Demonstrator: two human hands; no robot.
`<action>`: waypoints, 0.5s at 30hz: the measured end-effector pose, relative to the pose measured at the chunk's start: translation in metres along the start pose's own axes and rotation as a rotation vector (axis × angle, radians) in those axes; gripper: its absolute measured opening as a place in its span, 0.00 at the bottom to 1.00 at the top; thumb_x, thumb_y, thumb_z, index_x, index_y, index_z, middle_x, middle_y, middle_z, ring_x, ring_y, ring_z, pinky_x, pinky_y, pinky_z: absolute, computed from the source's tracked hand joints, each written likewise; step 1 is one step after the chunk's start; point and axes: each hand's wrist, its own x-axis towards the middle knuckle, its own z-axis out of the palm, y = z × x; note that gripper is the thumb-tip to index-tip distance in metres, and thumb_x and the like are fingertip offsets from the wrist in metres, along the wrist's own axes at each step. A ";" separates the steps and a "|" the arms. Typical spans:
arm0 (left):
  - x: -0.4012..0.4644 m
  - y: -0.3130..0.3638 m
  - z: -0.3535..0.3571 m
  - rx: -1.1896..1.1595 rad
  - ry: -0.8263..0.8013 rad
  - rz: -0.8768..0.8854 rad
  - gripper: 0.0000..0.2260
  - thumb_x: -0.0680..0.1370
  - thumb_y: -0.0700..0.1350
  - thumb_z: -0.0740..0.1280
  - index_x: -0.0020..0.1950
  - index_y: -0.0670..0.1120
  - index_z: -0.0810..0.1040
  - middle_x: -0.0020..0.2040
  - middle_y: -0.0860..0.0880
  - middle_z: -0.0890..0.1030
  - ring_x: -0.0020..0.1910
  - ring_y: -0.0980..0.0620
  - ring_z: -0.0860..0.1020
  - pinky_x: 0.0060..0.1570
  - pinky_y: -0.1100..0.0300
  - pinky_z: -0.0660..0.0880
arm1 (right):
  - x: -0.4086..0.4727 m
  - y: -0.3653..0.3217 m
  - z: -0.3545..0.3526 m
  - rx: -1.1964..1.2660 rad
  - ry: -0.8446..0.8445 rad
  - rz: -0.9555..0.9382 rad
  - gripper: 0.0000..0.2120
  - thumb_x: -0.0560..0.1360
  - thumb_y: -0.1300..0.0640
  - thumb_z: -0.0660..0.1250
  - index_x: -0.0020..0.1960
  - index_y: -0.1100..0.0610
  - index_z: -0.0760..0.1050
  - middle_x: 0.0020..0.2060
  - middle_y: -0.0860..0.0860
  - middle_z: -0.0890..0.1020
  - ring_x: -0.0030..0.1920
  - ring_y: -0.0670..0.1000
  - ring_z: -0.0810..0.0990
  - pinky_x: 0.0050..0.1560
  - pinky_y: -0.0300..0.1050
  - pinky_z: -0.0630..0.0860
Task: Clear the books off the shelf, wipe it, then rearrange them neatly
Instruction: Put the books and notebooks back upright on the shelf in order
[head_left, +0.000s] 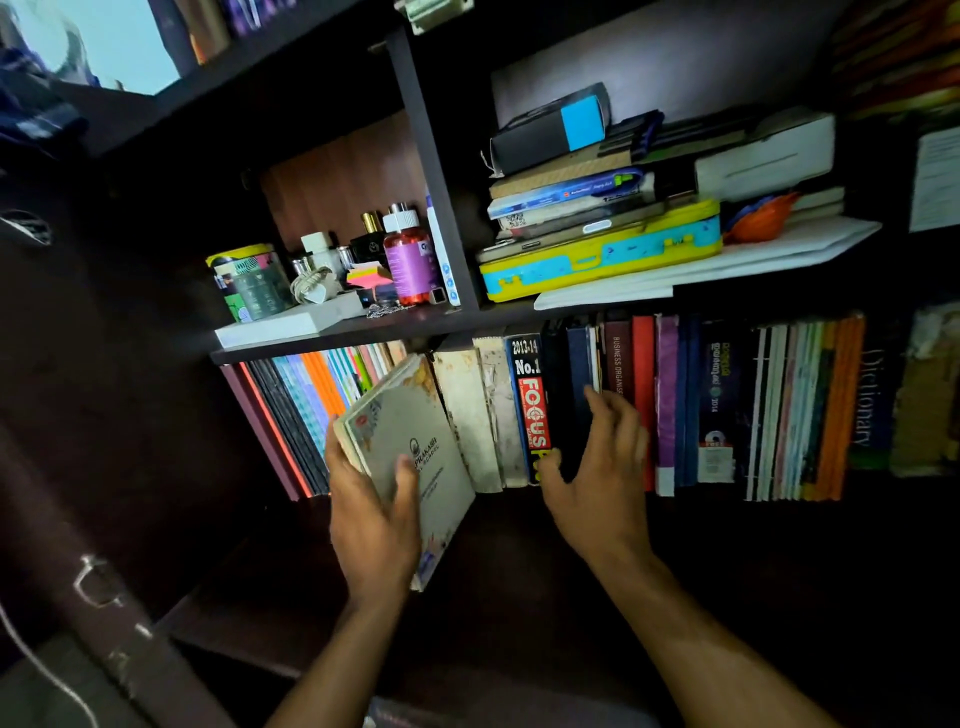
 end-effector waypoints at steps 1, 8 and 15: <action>-0.010 -0.009 -0.002 0.016 -0.059 -0.008 0.24 0.80 0.54 0.67 0.75 0.52 0.67 0.63 0.52 0.80 0.56 0.55 0.79 0.55 0.58 0.73 | -0.001 -0.001 -0.001 -0.018 -0.001 0.009 0.37 0.73 0.56 0.71 0.78 0.59 0.60 0.74 0.58 0.63 0.72 0.58 0.63 0.71 0.55 0.67; -0.051 -0.015 -0.007 -0.050 -0.156 -0.089 0.15 0.82 0.50 0.68 0.68 0.51 0.78 0.53 0.56 0.83 0.44 0.75 0.77 0.43 0.78 0.69 | -0.009 -0.009 -0.002 -0.137 -0.111 0.033 0.43 0.75 0.50 0.69 0.82 0.59 0.50 0.80 0.56 0.53 0.76 0.57 0.57 0.75 0.57 0.63; -0.069 0.008 0.009 -0.101 -0.235 -0.079 0.11 0.81 0.50 0.68 0.61 0.60 0.75 0.45 0.65 0.79 0.41 0.74 0.78 0.40 0.81 0.68 | -0.012 -0.017 -0.001 0.003 -0.259 0.080 0.47 0.78 0.50 0.66 0.82 0.56 0.35 0.81 0.50 0.35 0.80 0.53 0.45 0.80 0.54 0.52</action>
